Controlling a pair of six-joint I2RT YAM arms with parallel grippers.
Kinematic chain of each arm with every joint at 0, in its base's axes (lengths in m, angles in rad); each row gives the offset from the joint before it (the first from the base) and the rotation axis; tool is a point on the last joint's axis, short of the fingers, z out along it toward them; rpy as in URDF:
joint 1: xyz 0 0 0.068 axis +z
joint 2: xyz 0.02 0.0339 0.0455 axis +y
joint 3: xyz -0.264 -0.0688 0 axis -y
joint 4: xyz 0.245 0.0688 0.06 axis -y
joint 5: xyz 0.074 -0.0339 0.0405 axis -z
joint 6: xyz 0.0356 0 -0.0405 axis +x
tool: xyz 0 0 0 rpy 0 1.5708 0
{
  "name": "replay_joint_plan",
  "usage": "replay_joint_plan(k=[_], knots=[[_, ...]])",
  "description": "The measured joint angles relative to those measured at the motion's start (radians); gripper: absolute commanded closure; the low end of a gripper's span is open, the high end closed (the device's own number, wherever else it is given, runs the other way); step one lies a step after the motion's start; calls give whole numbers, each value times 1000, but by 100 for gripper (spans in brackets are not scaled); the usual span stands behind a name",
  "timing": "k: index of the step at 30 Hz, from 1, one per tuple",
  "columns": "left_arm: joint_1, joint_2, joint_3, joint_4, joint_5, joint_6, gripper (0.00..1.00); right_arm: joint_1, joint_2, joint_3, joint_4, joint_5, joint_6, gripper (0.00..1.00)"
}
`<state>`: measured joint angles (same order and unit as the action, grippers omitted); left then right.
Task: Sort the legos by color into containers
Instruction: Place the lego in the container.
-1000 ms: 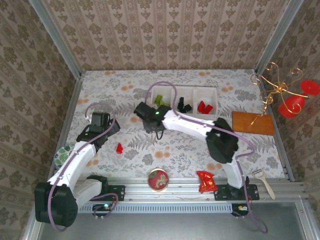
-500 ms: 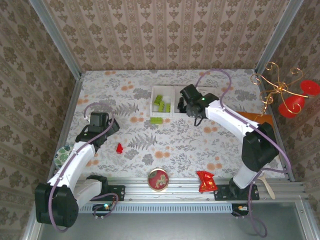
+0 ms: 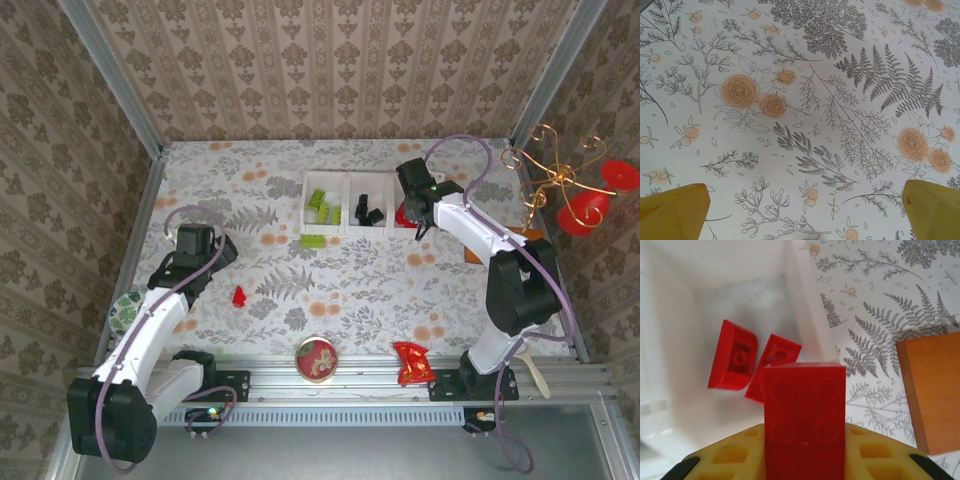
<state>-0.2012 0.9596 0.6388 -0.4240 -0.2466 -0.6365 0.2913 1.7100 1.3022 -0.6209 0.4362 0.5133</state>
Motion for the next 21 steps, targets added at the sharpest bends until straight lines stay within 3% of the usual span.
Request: replay_joint_plan(k=[21], knots=[[0,-5,0,-8,16,0,0,-48,240,178,111,5,-152,83]])
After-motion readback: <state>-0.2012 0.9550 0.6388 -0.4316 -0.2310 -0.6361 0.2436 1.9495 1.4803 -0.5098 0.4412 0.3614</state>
